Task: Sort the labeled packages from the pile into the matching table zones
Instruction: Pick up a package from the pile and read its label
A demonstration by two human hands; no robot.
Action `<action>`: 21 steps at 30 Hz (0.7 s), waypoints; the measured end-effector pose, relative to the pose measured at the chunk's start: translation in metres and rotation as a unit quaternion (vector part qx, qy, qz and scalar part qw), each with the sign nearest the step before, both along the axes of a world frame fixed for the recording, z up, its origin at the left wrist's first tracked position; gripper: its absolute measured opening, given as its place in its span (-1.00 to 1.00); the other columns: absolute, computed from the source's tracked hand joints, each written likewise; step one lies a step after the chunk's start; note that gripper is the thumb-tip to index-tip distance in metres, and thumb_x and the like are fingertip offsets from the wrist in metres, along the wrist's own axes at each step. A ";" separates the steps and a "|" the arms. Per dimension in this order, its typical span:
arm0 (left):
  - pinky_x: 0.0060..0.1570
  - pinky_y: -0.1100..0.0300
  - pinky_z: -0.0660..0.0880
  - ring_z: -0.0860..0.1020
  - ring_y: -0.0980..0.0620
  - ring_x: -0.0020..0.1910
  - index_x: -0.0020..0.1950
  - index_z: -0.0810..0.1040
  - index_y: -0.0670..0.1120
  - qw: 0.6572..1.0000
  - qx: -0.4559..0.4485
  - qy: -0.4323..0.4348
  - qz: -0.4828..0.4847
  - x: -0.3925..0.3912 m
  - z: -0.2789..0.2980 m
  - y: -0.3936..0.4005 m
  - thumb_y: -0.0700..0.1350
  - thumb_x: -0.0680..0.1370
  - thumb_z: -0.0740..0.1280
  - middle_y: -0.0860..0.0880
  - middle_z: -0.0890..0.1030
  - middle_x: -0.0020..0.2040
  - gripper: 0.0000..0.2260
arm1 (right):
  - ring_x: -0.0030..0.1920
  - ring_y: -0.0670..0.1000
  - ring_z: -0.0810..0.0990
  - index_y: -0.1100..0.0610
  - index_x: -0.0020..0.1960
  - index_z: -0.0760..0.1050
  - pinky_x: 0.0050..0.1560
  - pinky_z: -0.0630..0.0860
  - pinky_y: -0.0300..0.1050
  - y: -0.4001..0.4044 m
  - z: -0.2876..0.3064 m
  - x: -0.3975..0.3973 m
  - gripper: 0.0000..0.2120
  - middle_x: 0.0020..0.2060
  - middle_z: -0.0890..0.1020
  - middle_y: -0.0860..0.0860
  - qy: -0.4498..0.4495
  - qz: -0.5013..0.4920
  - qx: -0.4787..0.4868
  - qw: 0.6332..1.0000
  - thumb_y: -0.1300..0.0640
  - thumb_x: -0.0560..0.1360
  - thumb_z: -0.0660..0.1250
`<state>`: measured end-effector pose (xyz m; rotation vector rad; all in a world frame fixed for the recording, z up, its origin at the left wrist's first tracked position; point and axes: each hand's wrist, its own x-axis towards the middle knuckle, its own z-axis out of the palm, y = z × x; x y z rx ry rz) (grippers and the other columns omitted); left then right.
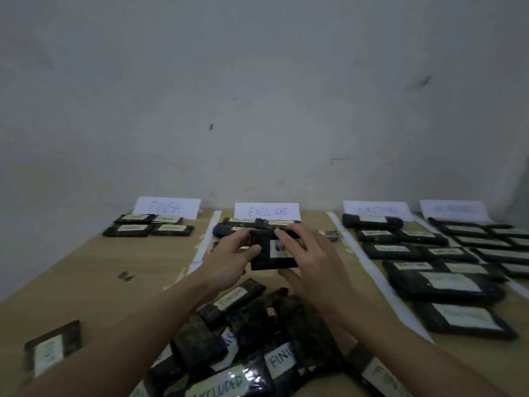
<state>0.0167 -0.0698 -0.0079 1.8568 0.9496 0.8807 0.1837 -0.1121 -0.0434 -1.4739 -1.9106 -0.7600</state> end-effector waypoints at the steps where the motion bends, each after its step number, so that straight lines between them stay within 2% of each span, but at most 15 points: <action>1: -0.23 0.25 0.38 0.51 0.05 -0.05 0.17 0.45 0.09 1.000 0.001 0.000 -0.010 0.009 0.001 -0.001 -0.17 0.61 0.15 0.07 0.57 0.03 -0.78 | 0.10 0.14 0.56 0.14 0.22 0.46 0.08 0.52 0.03 -0.007 0.002 0.009 -0.31 0.10 0.57 0.12 0.001 -0.008 -0.006 1.000 0.07 0.14 0.60; 3: -0.24 0.26 0.37 0.50 0.06 -0.09 0.10 0.44 0.11 1.000 0.005 0.005 -0.031 0.028 0.001 -0.005 -0.18 0.61 0.16 0.10 0.57 -0.02 -0.79 | 0.05 0.14 0.58 0.15 0.20 0.47 0.03 0.55 0.01 -0.022 0.004 0.026 -0.33 0.08 0.58 0.11 0.001 -0.024 -0.018 1.000 0.06 0.15 0.59; 8: -0.23 0.24 0.39 0.51 0.03 -0.07 0.11 0.45 0.08 0.996 0.016 0.017 -0.084 0.081 -0.001 -0.021 -0.20 0.59 0.18 0.06 0.55 0.00 -0.80 | 0.06 0.15 0.59 0.18 0.20 0.48 0.02 0.55 0.02 -0.060 0.004 0.068 -0.36 0.09 0.58 0.13 -0.010 -0.083 -0.038 0.996 0.07 0.17 0.58; 12: -0.22 0.23 0.43 0.53 0.01 -0.02 0.16 0.45 0.05 0.991 0.022 0.027 -0.130 0.120 -0.005 -0.042 -0.20 0.59 0.19 0.04 0.55 0.04 -0.79 | 0.03 0.14 0.61 0.20 0.18 0.50 -0.08 0.59 -0.03 -0.095 0.004 0.102 -0.36 0.06 0.59 0.15 -0.019 -0.125 -0.061 0.990 0.09 0.16 0.59; 16: -0.20 0.27 0.45 0.53 0.09 -0.07 0.14 0.44 0.06 0.984 0.018 0.028 -0.177 0.157 -0.007 -0.067 -0.16 0.59 0.20 0.10 0.54 0.00 -0.82 | 0.09 0.16 0.58 0.24 0.22 0.47 -0.10 0.61 -0.01 -0.130 0.002 0.138 -0.46 0.10 0.58 0.18 -0.016 -0.135 -0.082 0.987 0.13 0.29 0.49; 19: -0.22 0.37 0.41 0.50 0.11 -0.08 0.27 0.40 -0.03 0.970 0.087 0.087 -0.212 0.181 -0.010 -0.088 -0.11 0.57 0.24 0.05 0.54 0.04 -0.73 | 0.06 0.15 0.60 0.24 0.22 0.49 -0.15 0.60 -0.06 -0.159 0.000 0.169 -0.44 0.10 0.58 0.17 -0.022 -0.149 -0.115 0.982 0.14 0.24 0.48; 21: -0.10 0.40 0.43 0.48 0.09 0.02 0.33 0.34 -0.07 0.947 0.174 0.148 -0.228 0.195 -0.013 -0.099 -0.07 0.56 0.26 -0.01 0.52 0.14 -0.64 | 0.06 0.13 0.61 0.22 0.23 0.48 -0.13 0.58 -0.09 -0.178 0.000 0.193 -0.40 0.12 0.58 0.15 -0.018 -0.167 -0.139 0.976 0.16 0.21 0.49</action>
